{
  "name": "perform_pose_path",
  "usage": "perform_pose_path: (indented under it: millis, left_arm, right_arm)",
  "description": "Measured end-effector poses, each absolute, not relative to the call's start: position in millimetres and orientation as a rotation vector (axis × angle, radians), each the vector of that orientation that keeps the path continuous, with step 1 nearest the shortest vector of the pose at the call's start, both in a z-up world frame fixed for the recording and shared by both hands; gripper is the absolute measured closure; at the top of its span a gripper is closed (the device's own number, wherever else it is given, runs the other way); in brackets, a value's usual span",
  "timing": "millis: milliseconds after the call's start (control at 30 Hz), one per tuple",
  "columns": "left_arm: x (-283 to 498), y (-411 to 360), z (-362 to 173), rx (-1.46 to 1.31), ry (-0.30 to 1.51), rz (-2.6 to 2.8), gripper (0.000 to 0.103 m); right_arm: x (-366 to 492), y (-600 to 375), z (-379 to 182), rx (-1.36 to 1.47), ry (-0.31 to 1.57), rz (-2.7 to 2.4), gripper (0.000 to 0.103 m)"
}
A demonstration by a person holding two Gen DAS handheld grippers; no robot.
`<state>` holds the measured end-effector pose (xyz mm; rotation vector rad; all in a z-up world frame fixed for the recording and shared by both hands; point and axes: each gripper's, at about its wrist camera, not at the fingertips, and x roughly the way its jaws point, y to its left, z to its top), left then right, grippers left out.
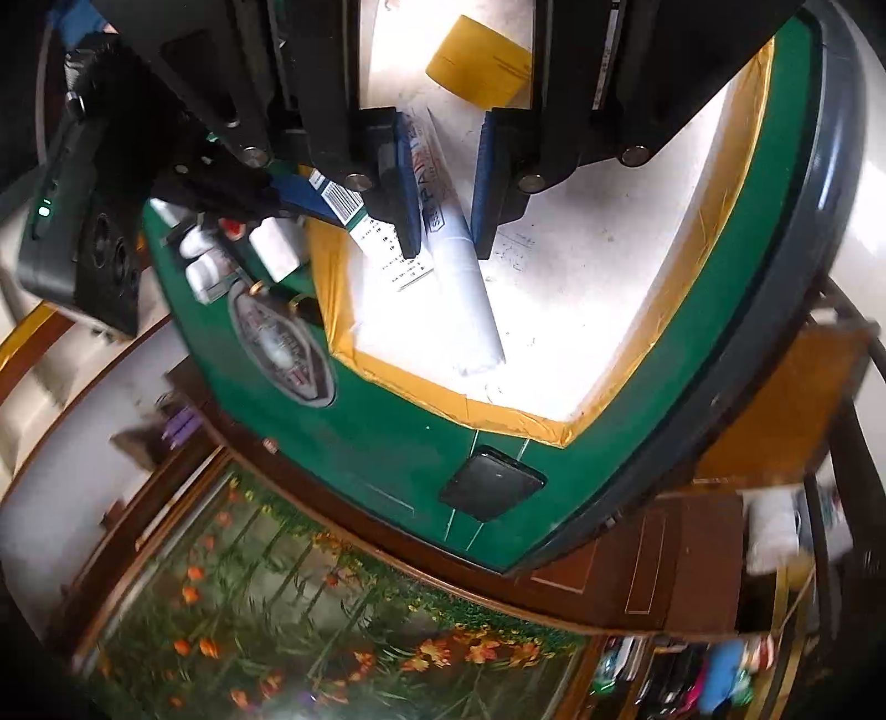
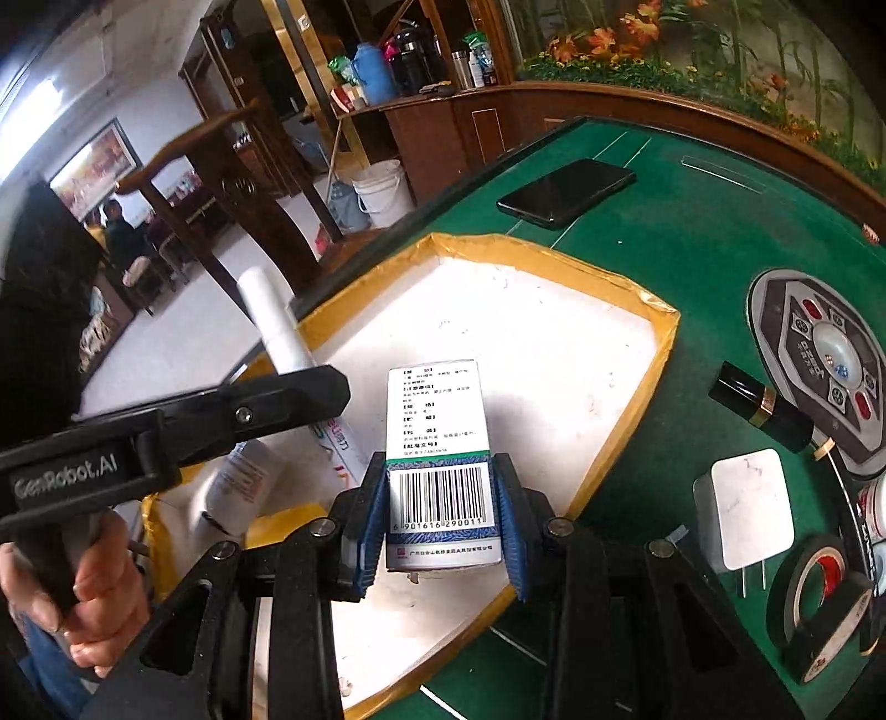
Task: Organize rigid objects
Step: 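Carry the marker and barcode box into the tray and open both tools, then grasp the white charger with the left tool while the right tool grasps a black marker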
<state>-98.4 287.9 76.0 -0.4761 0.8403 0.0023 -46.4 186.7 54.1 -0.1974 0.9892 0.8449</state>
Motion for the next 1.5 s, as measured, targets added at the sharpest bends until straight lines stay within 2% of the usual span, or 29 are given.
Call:
perform_pose_path:
  millis: [33, 67, 133, 167, 233, 300, 567, 900, 967, 1033, 1100, 1200, 1300, 1500]
  left_arm:
    - [-96.3, 285.3, 75.6, -0.456, 0.845, 0.014, 0.076]
    - [-95.5, 282.6, 75.2, -0.437, 0.848, 0.025, 0.062]
    - [-95.0, 279.2, 74.6, -0.411, 0.846, 0.044, 0.041]
    - [-96.4, 277.4, 75.7, -0.402, 0.838, 0.048, 0.039]
    - [-97.5, 274.9, 78.0, -0.393, 0.833, 0.046, 0.038]
    - [-98.6, 274.0, 80.7, -0.389, 0.834, 0.054, 0.038]
    - [-116.0, 248.1, 99.7, -0.349, 0.805, 0.058, 0.038]
    - [-98.7, 157.8, 109.1, -0.185, 0.853, -0.018, 0.037]
    - [-89.3, 147.8, 103.7, -0.160, 0.877, -0.009, 0.037]
    - [-78.6, 140.2, 99.1, -0.153, 0.900, 0.002, 0.037]
    - [-70.6, 136.3, 96.2, -0.151, 0.908, 0.013, 0.037]
    - [-64.5, 138.1, 94.2, -0.152, 0.908, 0.026, 0.037]
    - [-60.1, 140.3, 91.1, -0.167, 0.909, 0.031, 0.037]
    - [-53.6, 136.6, 84.4, -0.119, 0.934, 0.012, 0.037]
  right_arm:
    - [-47.4, 185.9, 54.1, -0.205, 0.981, 0.842, 0.068]
    - [-49.1, 185.2, 54.3, -0.215, 0.968, 0.839, 0.068]
    - [-49.8, 183.6, 53.7, -0.225, 0.974, 0.851, 0.067]
    - [-50.5, 181.6, 54.0, -0.222, 0.975, 0.859, 0.067]
    - [-52.8, 178.1, 56.4, -0.217, 0.962, 0.886, 0.056]
    - [-54.0, 174.7, 60.0, -0.209, 0.937, 0.887, 0.051]
    - [-57.5, 131.2, 78.3, -0.174, 0.858, 0.901, 0.050]
    - [-24.2, 27.1, 71.6, -0.076, 0.828, 0.958, 0.051]
    - [-24.2, 14.3, 64.4, -0.041, 0.843, 1.003, 0.054]
    - [-26.8, 12.0, 56.6, -0.049, 0.881, 1.053, 0.069]
    - [-33.1, 16.8, 55.6, -0.090, 0.877, 1.081, 0.070]
    - [-40.2, 25.8, 50.3, -0.168, 0.877, 1.079, 0.081]
    - [-35.7, 29.7, 39.0, -0.188, 0.919, 1.034, 0.082]
    - [-39.5, 45.8, 30.4, -0.315, 0.853, 0.967, 0.088]
